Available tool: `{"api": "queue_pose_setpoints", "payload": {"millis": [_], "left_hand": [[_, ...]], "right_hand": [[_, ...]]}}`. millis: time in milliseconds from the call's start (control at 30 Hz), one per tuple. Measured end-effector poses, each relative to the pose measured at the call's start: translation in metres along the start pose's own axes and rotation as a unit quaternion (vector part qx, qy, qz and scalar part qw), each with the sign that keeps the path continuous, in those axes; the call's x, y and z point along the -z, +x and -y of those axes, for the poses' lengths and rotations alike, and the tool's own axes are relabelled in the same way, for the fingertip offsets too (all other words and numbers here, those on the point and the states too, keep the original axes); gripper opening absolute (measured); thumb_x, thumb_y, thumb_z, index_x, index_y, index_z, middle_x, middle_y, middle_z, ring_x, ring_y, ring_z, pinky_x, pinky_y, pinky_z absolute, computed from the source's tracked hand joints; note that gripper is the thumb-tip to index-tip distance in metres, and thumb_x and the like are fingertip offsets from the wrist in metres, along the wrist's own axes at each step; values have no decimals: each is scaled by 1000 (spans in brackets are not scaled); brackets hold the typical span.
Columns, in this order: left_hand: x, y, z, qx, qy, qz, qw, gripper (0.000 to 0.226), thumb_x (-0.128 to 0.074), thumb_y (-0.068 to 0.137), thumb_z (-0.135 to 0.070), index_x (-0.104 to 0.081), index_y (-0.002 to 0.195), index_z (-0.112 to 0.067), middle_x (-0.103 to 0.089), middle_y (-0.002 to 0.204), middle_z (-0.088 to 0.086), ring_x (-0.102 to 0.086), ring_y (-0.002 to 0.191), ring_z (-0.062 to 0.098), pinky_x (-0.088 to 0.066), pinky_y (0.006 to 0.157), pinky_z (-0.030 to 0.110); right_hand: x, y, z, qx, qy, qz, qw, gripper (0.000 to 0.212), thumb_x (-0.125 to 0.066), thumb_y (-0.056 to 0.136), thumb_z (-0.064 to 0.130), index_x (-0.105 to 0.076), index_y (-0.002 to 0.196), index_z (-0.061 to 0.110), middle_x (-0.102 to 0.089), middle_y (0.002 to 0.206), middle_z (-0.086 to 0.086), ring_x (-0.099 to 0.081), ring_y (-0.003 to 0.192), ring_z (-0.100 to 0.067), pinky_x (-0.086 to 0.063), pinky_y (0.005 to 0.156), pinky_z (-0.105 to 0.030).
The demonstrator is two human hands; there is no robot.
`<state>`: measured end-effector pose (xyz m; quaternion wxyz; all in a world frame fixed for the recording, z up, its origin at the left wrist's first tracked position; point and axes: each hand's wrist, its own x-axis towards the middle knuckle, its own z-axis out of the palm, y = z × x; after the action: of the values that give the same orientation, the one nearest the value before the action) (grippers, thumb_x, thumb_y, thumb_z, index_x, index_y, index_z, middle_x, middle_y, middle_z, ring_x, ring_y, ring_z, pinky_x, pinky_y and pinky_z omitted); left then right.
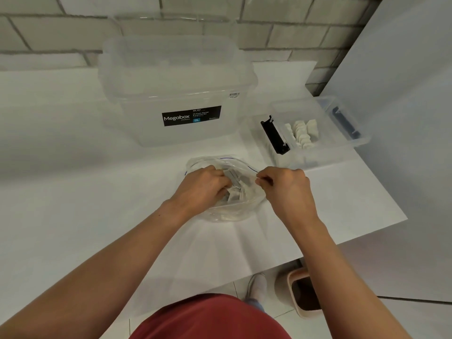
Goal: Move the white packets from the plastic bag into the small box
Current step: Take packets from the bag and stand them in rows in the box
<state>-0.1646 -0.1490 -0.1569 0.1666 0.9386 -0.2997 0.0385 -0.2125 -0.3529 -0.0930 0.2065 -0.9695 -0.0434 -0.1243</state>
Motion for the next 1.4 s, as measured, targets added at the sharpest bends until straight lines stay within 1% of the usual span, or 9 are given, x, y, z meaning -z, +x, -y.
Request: {"api": "queue_pose_setpoints", "payload": {"millis": [200, 433, 700, 767, 867, 1000, 1100, 1267, 1400], "left_hand": [[9, -11, 9, 10, -22, -34, 999, 14, -57, 97, -28, -71, 99, -29, -68, 95, -15, -60, 94, 13, -54, 60, 35], [20, -25, 13, 9, -48, 79, 996, 13, -62, 88, -24, -70, 97, -28, -64, 101, -15, -56, 101, 8, -54, 73, 34], [22, -14, 5, 86, -43, 98, 991, 20, -62, 87, -44, -67, 98, -28, -62, 95, -15, -55, 94, 9, -53, 72, 35], [21, -12, 3, 87, -28, 90, 992, 11, -59, 87, -34, -65, 91, -26, -61, 90, -13, -56, 89, 12, -53, 67, 34], [21, -13, 3, 86, -16, 71, 994, 15, -52, 89, -29, -64, 81, -24, -60, 83, -11, -56, 82, 15, -54, 62, 37], [33, -14, 3, 94, -61, 9, 994, 16, -55, 96, -29, -69, 95, -24, -64, 92, -10, -60, 87, 15, -54, 67, 37], [45, -12, 4, 107, -128, -45, 985, 11, -60, 96, -25, -70, 95, -24, -66, 87, -11, -61, 79, 13, -53, 71, 35], [48, -11, 2, 120, -125, -39, 984, 12, -59, 98, -26, -70, 94, -26, -65, 85, -14, -60, 77, 11, -53, 72, 37], [52, -10, -6, 118, -114, -32, 986, 13, -58, 99, -28, -70, 95, -28, -62, 85, -16, -61, 81, 12, -53, 73, 37]], "right_hand": [[1, 3, -2, 0, 1, 6, 1000, 5, -73, 90, 15, -76, 87, 12, -71, 68, -3, -64, 61, -30, -55, 62, -40], [-2, 6, -1, 11, -7, 30, 999, 5, -71, 91, 15, -75, 89, 14, -72, 70, -3, -64, 63, -30, -55, 63, -40], [-3, 7, 8, 46, 2, 2, 999, 3, -75, 88, 15, -77, 86, 16, -73, 71, 0, -66, 63, -28, -55, 59, -39], [-1, 6, 8, 50, 3, 2, 999, 3, -76, 88, 17, -77, 85, 17, -72, 70, 0, -65, 62, -27, -55, 58, -39], [1, 6, 6, 49, -11, 16, 999, 8, -74, 90, 19, -75, 83, 15, -70, 69, -1, -64, 62, -28, -55, 59, -39], [11, 3, 10, 80, 15, -58, 995, 8, -70, 94, 17, -76, 90, 14, -72, 79, -1, -67, 66, -25, -55, 57, -39], [17, 4, 17, 108, 50, -112, 987, 11, -67, 98, 18, -76, 102, 14, -73, 91, 0, -69, 74, -21, -56, 62, -36], [-3, 5, 6, 95, -8, 10, 995, 17, -58, 97, 20, -74, 92, 17, -66, 81, -1, -65, 70, -28, -54, 58, -42], [-2, 3, 0, 89, 19, 7, 996, 16, -60, 95, 21, -76, 96, 20, -69, 81, 0, -66, 71, -25, -55, 59, -43]]}}
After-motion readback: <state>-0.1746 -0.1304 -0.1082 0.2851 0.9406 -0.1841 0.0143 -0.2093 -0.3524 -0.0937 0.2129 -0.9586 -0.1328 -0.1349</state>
